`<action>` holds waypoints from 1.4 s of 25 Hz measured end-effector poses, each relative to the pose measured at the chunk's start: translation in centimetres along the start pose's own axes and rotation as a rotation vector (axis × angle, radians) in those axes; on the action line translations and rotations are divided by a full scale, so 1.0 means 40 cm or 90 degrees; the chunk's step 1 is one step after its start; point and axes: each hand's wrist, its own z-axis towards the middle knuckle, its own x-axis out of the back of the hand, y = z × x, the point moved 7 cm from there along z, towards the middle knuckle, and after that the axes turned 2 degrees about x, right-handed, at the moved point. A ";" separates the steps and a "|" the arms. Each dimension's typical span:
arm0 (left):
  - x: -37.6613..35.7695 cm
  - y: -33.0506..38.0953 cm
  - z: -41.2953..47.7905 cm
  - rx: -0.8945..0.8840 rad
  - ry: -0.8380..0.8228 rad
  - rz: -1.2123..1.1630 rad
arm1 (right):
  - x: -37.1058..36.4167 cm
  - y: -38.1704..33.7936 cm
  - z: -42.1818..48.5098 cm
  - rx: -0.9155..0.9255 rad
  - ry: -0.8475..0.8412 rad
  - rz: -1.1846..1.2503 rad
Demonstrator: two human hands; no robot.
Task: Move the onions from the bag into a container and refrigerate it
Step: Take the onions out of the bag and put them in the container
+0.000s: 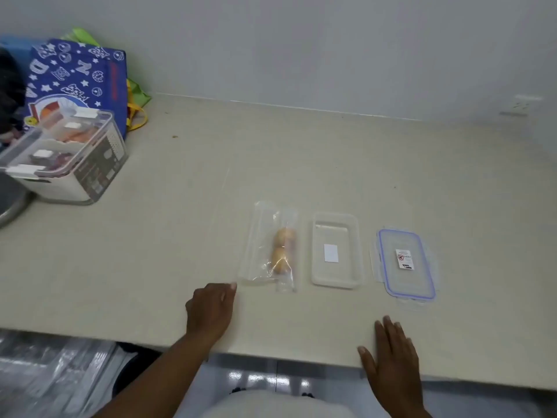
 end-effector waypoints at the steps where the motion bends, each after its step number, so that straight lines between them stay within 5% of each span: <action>1: -0.011 0.013 0.041 0.051 -0.021 -0.071 | -0.003 0.005 0.004 -0.007 0.000 -0.004; 6: -0.064 0.099 0.135 0.245 -0.182 -0.429 | 0.030 -0.015 0.056 -0.096 -0.024 0.010; 10: -0.042 0.139 0.118 0.188 -0.163 -0.398 | 0.091 -0.156 0.112 -0.023 0.006 0.208; 16: -0.040 0.216 -0.008 0.033 -0.228 -0.351 | 0.152 -0.372 0.211 -0.070 -0.102 0.531; 22: -0.061 0.247 -0.064 0.038 -0.336 -0.353 | 0.151 -0.453 0.272 -0.061 -0.159 0.441; 27: -0.024 0.256 -0.002 0.142 -0.314 -0.433 | 0.120 -0.438 0.253 -0.123 -0.247 0.609; 35: -0.022 0.247 0.028 0.146 -0.241 -0.354 | 0.110 -0.421 0.237 -0.171 -0.234 0.633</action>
